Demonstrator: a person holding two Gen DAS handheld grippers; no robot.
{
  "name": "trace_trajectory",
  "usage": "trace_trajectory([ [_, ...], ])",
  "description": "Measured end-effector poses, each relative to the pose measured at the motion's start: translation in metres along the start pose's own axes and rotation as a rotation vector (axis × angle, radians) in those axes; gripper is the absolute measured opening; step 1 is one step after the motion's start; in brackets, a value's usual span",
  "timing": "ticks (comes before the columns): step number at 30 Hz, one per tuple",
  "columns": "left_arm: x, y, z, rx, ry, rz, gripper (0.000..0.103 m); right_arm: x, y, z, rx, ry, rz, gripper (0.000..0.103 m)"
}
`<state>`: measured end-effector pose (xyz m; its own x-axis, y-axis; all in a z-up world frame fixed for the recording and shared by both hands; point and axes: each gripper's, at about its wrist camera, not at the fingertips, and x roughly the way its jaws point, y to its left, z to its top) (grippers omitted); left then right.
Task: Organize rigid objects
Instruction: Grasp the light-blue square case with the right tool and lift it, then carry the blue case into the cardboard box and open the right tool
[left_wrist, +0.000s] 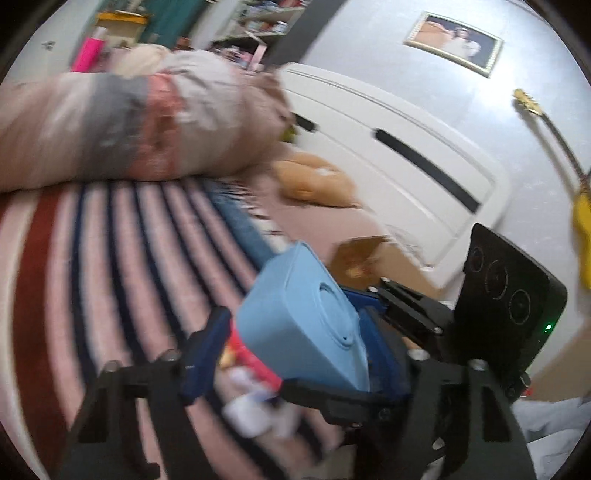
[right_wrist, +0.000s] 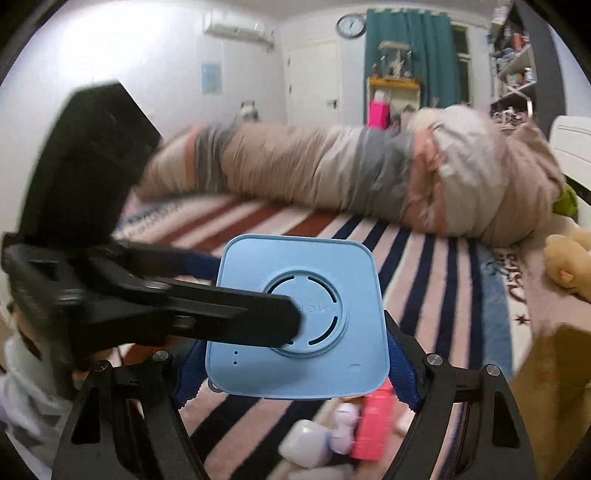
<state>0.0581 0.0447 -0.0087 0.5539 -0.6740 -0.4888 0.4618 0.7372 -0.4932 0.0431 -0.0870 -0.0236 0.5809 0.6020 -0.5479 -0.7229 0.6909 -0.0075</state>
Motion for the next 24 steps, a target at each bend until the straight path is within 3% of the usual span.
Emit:
trace_trajectory([
  [3, 0.028, -0.042, 0.020, 0.057, 0.023, -0.063, 0.047, -0.037, -0.030, 0.002, 0.035, -0.051, -0.032, 0.079],
  [7, 0.079, -0.099, 0.043, 0.136, 0.096, -0.070, 0.038, -0.079, -0.079, -0.011, 0.102, -0.071, -0.075, 0.079],
  [13, 0.173, -0.148, 0.052, 0.177, 0.270, -0.086, 0.037, -0.113, -0.160, -0.045, 0.224, 0.016, -0.142, 0.078],
  [18, 0.207, -0.159, 0.048, 0.198, 0.366, -0.049, 0.038, -0.110, -0.188, -0.060, 0.233, 0.096, -0.141, 0.077],
  [22, 0.213, -0.153, 0.046, 0.218, 0.384, 0.022, 0.059, -0.110, -0.194, -0.065, 0.224, 0.121, -0.196, 0.079],
  [24, 0.211, -0.149, 0.047, 0.216, 0.377, 0.033, 0.064, -0.112, -0.197, -0.067, 0.228, 0.111, -0.214, 0.087],
])
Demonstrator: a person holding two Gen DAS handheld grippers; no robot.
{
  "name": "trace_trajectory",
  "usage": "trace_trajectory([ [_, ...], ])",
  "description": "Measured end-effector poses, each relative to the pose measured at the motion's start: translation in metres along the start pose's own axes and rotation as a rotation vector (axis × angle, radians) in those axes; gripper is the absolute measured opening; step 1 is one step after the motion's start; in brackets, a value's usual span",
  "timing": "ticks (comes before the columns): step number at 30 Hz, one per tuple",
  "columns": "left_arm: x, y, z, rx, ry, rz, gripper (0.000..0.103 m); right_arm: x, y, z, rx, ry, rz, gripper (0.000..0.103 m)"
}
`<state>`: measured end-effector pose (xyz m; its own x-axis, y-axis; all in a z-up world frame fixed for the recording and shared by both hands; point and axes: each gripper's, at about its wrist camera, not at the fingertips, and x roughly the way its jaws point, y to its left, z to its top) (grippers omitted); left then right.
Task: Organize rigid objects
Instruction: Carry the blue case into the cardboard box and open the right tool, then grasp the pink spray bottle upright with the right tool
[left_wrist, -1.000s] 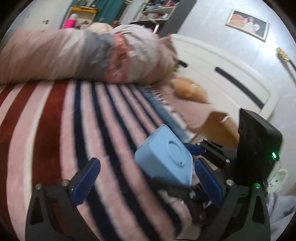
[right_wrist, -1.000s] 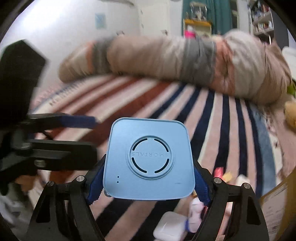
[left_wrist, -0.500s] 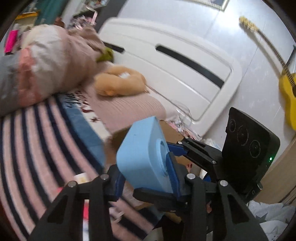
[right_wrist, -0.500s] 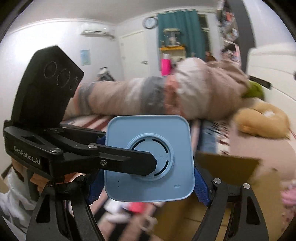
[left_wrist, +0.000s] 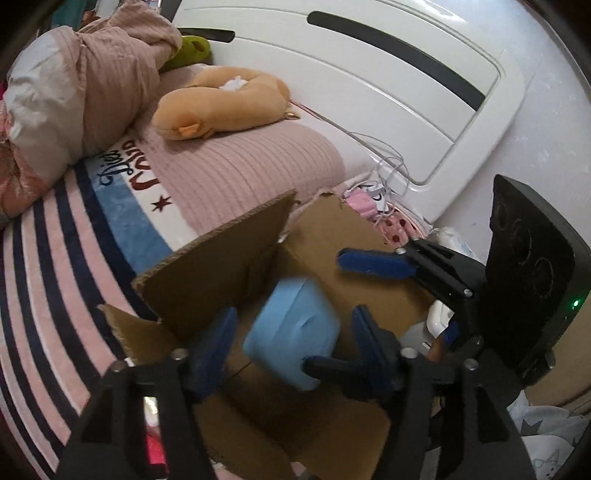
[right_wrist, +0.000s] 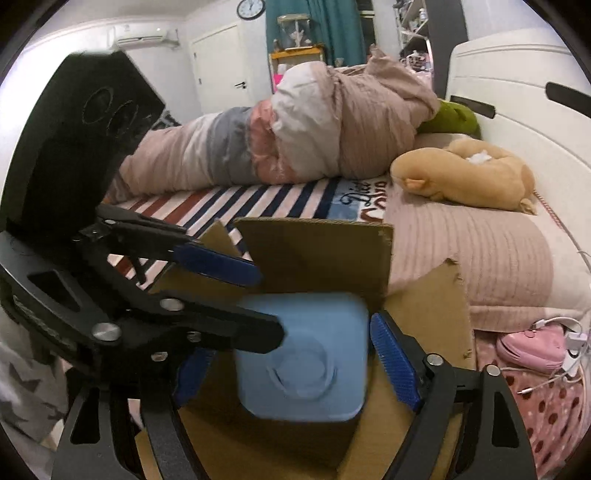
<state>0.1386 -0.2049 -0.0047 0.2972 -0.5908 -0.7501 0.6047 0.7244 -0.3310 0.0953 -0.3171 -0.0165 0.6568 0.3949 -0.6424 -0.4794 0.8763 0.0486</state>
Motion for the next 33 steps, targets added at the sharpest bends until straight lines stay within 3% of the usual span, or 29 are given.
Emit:
trace_trajectory([
  [4, -0.017, 0.006, -0.002, -0.003, -0.044, -0.004, 0.066, -0.008, 0.006, 0.001, -0.006, -0.031, 0.010, 0.088],
  [9, -0.069, 0.014, -0.015, -0.006, -0.162, 0.037, 0.075, -0.014, 0.032, 0.008, -0.076, -0.057, -0.061, 0.092],
  [15, -0.136, 0.055, -0.064, -0.066, -0.274, 0.186, 0.080, -0.027, 0.087, 0.022, -0.138, -0.123, -0.070, 0.092],
  [18, -0.158, 0.083, -0.097, -0.112, -0.303, 0.268, 0.082, -0.029, 0.124, 0.026, -0.175, -0.144, 0.027, 0.091],
  [20, -0.168, 0.100, -0.120, -0.144, -0.318, 0.338, 0.085, -0.027, 0.149, 0.025, -0.210, -0.159, 0.048, 0.091],
  [22, -0.174, 0.115, -0.142, -0.169, -0.325, 0.389, 0.086, -0.018, 0.175, 0.021, -0.246, -0.158, 0.076, 0.086],
  [24, -0.173, 0.129, -0.163, -0.189, -0.317, 0.404, 0.086, -0.005, 0.189, 0.016, -0.235, -0.130, 0.100, 0.073],
  [26, -0.169, 0.142, -0.181, -0.206, -0.304, 0.414, 0.086, 0.015, 0.199, 0.006, -0.212, -0.080, 0.124, 0.068],
  [30, -0.154, 0.163, -0.209, -0.253, -0.283, 0.375, 0.086, 0.065, 0.205, -0.012, -0.167, 0.044, 0.108, 0.045],
  [33, -0.144, 0.174, -0.219, -0.273, -0.274, 0.345, 0.086, 0.105, 0.200, -0.026, -0.125, 0.170, 0.051, 0.033],
])
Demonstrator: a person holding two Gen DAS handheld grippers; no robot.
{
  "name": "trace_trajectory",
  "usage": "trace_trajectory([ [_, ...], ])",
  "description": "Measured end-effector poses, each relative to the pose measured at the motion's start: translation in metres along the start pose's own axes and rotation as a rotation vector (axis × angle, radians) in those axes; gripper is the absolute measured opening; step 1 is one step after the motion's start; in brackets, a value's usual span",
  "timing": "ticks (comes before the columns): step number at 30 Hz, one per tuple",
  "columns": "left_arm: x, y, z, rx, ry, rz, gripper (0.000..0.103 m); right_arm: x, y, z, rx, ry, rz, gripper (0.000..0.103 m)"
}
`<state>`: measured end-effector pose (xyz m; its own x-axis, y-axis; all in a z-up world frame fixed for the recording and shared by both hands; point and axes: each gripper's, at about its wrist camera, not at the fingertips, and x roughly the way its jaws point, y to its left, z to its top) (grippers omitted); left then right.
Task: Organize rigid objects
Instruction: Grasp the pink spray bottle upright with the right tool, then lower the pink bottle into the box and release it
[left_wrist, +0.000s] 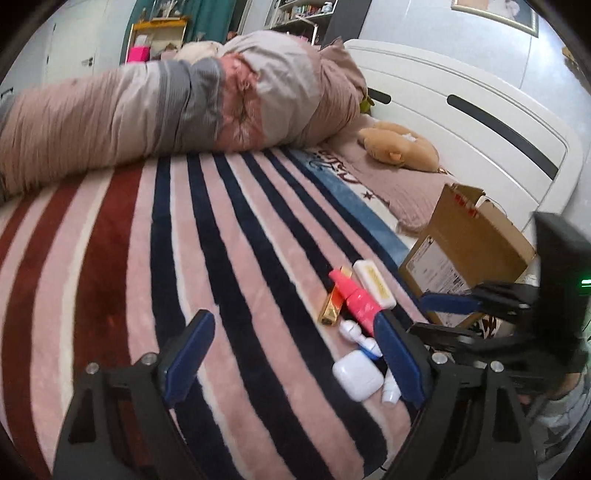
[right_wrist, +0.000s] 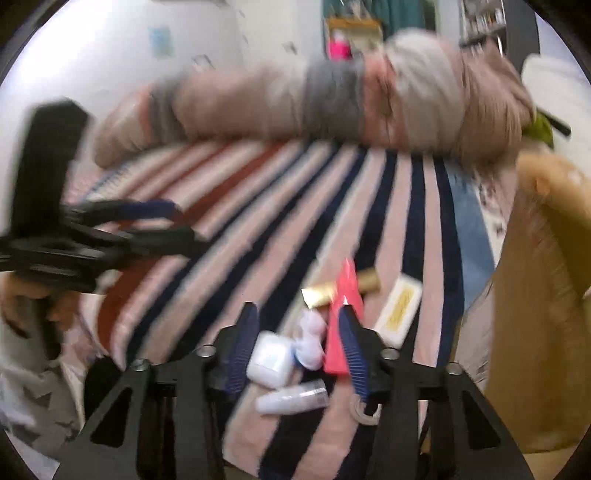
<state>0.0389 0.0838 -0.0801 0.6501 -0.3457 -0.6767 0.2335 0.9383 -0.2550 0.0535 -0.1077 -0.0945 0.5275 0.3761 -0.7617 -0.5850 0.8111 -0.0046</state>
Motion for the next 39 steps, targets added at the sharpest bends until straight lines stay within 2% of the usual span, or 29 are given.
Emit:
trace_trajectory([
  [4, 0.013, 0.007, -0.006, -0.016, 0.013, -0.030, 0.086, 0.052, -0.016, -0.005, 0.023, 0.141, -0.145, 0.025],
  [5, 0.016, 0.008, -0.006, -0.018, 0.014, -0.036, 0.086, 0.059, -0.019, -0.005, 0.033, 0.159, -0.155, 0.023],
  [12, 0.027, 0.007, -0.002, -0.014, 0.021, -0.076, 0.086, 0.082, -0.033, 0.005, 0.049, 0.257, -0.145, 0.029],
  [16, 0.025, 0.001, 0.000, -0.007, 0.019, -0.089, 0.086, 0.093, -0.039, 0.008, 0.073, 0.284, -0.116, 0.027],
  [19, 0.022, -0.003, 0.004, -0.006, 0.020, -0.108, 0.086, 0.086, -0.033, 0.010, 0.046, 0.226, -0.146, 0.027],
  [21, 0.019, -0.008, 0.011, -0.002, 0.013, -0.153, 0.086, 0.068, -0.024, 0.014, 0.015, 0.162, -0.142, 0.026],
  [27, -0.005, -0.041, 0.045, 0.038, -0.051, -0.269, 0.084, -0.006, 0.000, 0.039, -0.025, -0.053, 0.019, 0.027],
  [30, -0.017, -0.065, 0.065, 0.068, -0.085, -0.319, 0.069, -0.039, 0.004, 0.047, -0.058, -0.128, 0.088, 0.026],
  [31, -0.020, -0.075, 0.071, 0.082, -0.091, -0.330, 0.061, -0.053, 0.001, 0.048, -0.063, -0.155, 0.107, 0.027],
  [32, -0.022, -0.086, 0.078, 0.098, -0.096, -0.337, 0.050, -0.061, 0.004, 0.044, -0.065, -0.170, 0.113, 0.027],
  [35, -0.024, -0.117, 0.093, 0.144, -0.112, -0.325, 0.032, -0.087, -0.011, 0.043, -0.059, -0.218, 0.107, 0.027],
  [39, -0.008, -0.169, 0.109, 0.202, -0.089, -0.341, 0.032, -0.115, -0.052, 0.035, -0.025, -0.254, 0.109, 0.027],
])
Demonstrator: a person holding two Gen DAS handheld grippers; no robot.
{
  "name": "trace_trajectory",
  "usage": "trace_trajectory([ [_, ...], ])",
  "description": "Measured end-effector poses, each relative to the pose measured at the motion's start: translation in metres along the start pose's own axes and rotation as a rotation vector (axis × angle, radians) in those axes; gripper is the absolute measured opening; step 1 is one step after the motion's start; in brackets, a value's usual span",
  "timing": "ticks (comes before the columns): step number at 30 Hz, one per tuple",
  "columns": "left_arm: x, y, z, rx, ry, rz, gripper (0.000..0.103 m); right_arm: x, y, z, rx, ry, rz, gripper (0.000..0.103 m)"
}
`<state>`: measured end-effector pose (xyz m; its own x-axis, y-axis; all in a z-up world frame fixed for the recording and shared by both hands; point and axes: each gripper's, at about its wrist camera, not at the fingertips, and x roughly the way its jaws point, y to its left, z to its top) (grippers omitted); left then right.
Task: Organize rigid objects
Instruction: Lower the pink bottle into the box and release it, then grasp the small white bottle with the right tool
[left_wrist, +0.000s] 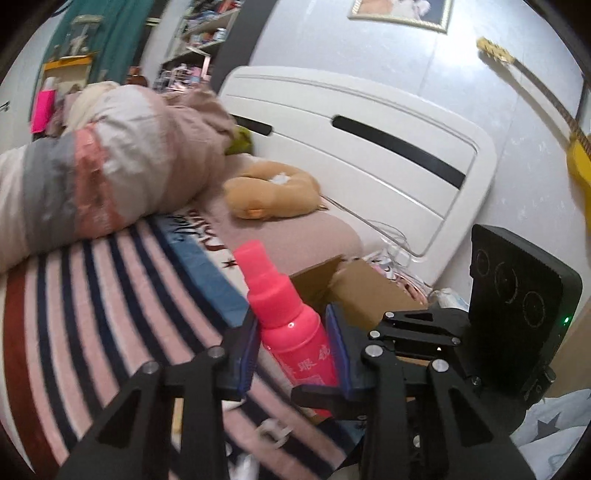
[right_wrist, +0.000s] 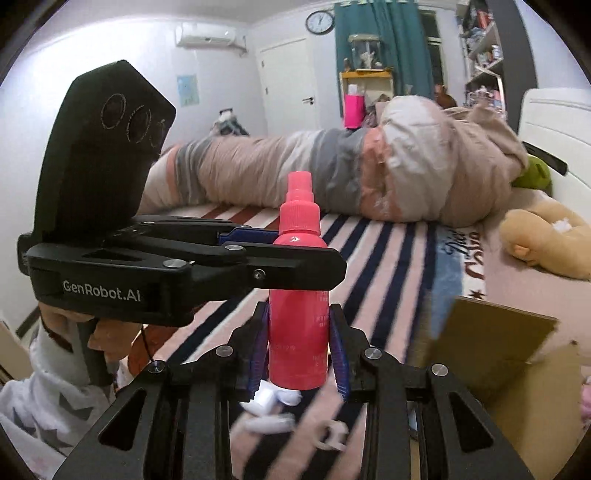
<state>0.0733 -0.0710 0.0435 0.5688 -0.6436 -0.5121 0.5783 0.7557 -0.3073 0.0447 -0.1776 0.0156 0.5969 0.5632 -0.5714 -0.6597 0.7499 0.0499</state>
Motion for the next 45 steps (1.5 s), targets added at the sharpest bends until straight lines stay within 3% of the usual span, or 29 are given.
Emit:
trace_trajectory([
  [4, 0.059, -0.035, 0.014, 0.031, 0.088, -0.017, 0.032, -0.029, -0.046, -0.019, 0.051, 0.006, -0.039, 0.027],
  [9, 0.125, -0.061, 0.019, 0.051, 0.227, -0.015, 0.032, -0.039, -0.098, -0.050, 0.117, 0.076, -0.075, 0.027],
  [15, 0.161, -0.066, 0.013, 0.060, 0.330, 0.015, 0.035, -0.029, -0.119, -0.066, 0.123, 0.162, -0.090, 0.027],
  [18, 0.163, -0.067, 0.012, 0.074, 0.329, 0.034, 0.053, -0.024, -0.122, -0.070, 0.115, 0.190, -0.147, 0.027],
  [20, 0.160, -0.064, 0.014, 0.061, 0.320, 0.026, 0.060, -0.025, -0.123, -0.072, 0.122, 0.192, -0.162, 0.027],
  [25, 0.144, -0.055, 0.016, 0.048, 0.302, 0.036, 0.063, -0.029, -0.125, -0.072, 0.131, 0.180, -0.194, 0.041],
  [33, 0.065, -0.032, 0.021, 0.034, 0.155, 0.123, 0.071, -0.040, -0.098, -0.055, 0.127, 0.082, -0.179, 0.044],
  [39, -0.002, 0.011, 0.001, 0.005, 0.068, 0.240, 0.077, -0.034, -0.042, -0.027, 0.067, -0.004, -0.061, 0.044],
  [45, -0.045, 0.063, -0.057, -0.061, 0.061, 0.326, 0.077, 0.010, 0.025, -0.027, 0.002, 0.045, 0.052, 0.044],
])
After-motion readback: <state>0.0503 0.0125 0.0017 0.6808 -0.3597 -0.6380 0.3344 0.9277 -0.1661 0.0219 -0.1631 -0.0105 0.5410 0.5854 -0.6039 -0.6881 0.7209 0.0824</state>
